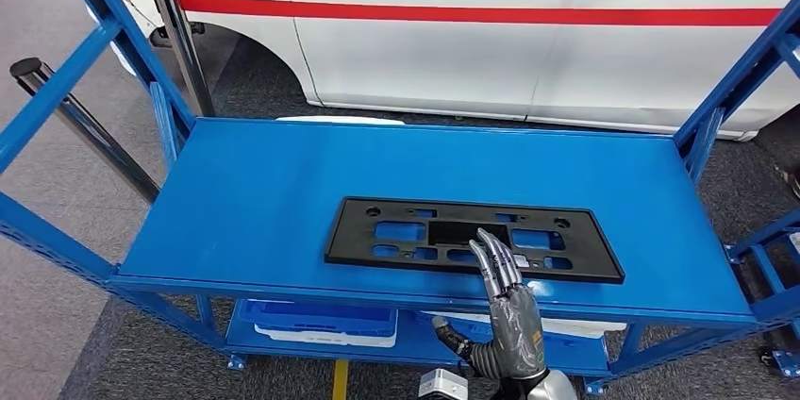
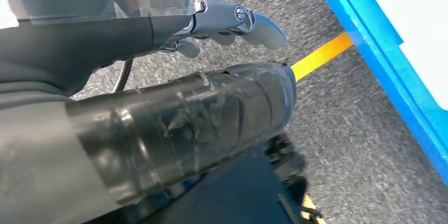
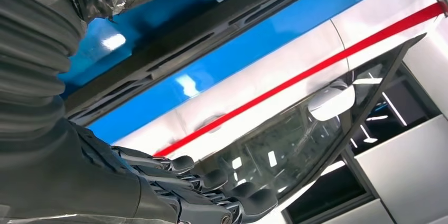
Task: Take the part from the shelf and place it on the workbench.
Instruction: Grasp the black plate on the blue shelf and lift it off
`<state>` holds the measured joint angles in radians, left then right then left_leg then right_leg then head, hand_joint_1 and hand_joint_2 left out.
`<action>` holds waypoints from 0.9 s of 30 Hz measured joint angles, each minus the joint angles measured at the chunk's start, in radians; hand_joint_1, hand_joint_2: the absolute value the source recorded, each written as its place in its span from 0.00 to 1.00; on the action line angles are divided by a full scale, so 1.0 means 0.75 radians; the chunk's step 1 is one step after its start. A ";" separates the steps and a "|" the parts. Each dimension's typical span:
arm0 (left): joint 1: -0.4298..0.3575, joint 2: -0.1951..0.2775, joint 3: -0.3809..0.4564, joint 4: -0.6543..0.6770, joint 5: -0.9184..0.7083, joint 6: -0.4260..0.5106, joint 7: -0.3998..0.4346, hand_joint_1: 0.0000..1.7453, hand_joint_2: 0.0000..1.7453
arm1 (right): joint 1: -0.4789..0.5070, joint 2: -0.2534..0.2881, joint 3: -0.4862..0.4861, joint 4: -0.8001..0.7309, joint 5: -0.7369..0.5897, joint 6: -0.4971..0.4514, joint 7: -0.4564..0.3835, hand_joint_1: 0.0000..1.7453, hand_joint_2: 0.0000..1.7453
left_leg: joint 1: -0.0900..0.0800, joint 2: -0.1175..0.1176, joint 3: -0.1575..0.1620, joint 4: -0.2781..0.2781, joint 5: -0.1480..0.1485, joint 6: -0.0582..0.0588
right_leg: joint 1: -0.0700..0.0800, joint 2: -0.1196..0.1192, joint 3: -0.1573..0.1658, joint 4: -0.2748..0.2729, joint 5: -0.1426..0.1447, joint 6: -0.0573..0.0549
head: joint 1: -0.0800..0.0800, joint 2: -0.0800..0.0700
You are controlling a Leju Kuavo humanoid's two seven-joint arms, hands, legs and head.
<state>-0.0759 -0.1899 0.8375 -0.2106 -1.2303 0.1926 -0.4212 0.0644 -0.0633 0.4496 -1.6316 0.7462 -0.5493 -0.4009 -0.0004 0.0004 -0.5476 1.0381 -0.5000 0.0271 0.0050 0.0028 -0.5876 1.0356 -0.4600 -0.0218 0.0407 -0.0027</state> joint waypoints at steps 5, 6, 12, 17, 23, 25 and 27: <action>0.002 0.000 0.001 0.000 0.000 0.007 0.002 0.00 0.00 | 0.001 -0.008 -0.004 -0.003 0.004 0.008 0.004 0.00 1.00 | 0.003 0.002 0.021 -0.055 0.027 0.025 | -0.005 -0.001 -0.014 0.031 -0.023 0.037 | 0.000 0.000; 0.001 0.000 0.002 0.000 -0.001 0.013 0.003 0.00 0.00 | 0.001 -0.012 -0.005 -0.004 0.006 0.019 0.010 0.00 1.00 | 0.007 0.004 0.026 -0.063 0.033 0.030 | -0.007 -0.001 -0.036 0.079 -0.053 0.044 | 0.000 0.000; 0.000 0.000 0.003 0.000 -0.009 0.031 0.017 0.00 0.00 | 0.007 -0.107 -0.005 -0.003 0.011 0.242 0.068 0.00 1.00 | 0.011 0.003 0.029 -0.059 0.027 0.029 | -0.040 -0.003 -0.128 0.258 -0.085 0.082 | 0.000 0.000; -0.006 -0.001 0.003 0.000 -0.022 0.031 0.023 0.00 0.00 | -0.021 -0.245 -0.004 0.000 0.014 0.433 0.098 0.00 1.00 | 0.009 -0.003 0.022 -0.033 0.000 -0.010 | -0.037 0.001 -0.009 0.006 -0.004 0.064 | -0.001 0.000; -0.011 -0.001 0.003 0.000 -0.027 0.037 0.030 0.00 0.00 | -0.071 -0.376 -0.004 -0.006 0.012 0.512 0.114 0.00 1.00 | 0.017 -0.002 -0.093 0.222 -0.143 -0.033 | -0.035 -0.003 -0.003 -0.001 -0.006 0.019 | -0.001 0.000; -0.009 -0.001 0.003 0.000 -0.028 0.038 0.032 0.00 0.00 | -0.078 -0.399 -0.004 -0.006 0.012 0.514 0.115 0.00 1.00 | 0.017 -0.002 -0.165 0.351 -0.175 -0.031 | -0.029 -0.004 -0.002 0.000 -0.008 0.015 | -0.001 0.000; -0.008 -0.001 0.003 0.000 -0.029 0.039 0.034 0.00 0.00 | -0.082 -0.413 -0.004 -0.006 0.012 0.519 0.116 0.00 1.00 | 0.016 -0.002 -0.148 0.293 -0.108 -0.022 | -0.024 -0.002 0.004 0.000 -0.011 0.014 | -0.001 0.000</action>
<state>-0.0816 -0.1904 0.8396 -0.2106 -1.2520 0.2214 -0.3956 0.0031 -0.3727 0.4468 -1.6364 0.7549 -0.1600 -0.3140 0.0113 -0.0010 -0.6588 1.2577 -0.5813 0.0105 -0.0130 0.0014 -0.5846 1.0358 -0.4682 -0.0116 0.0400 -0.0027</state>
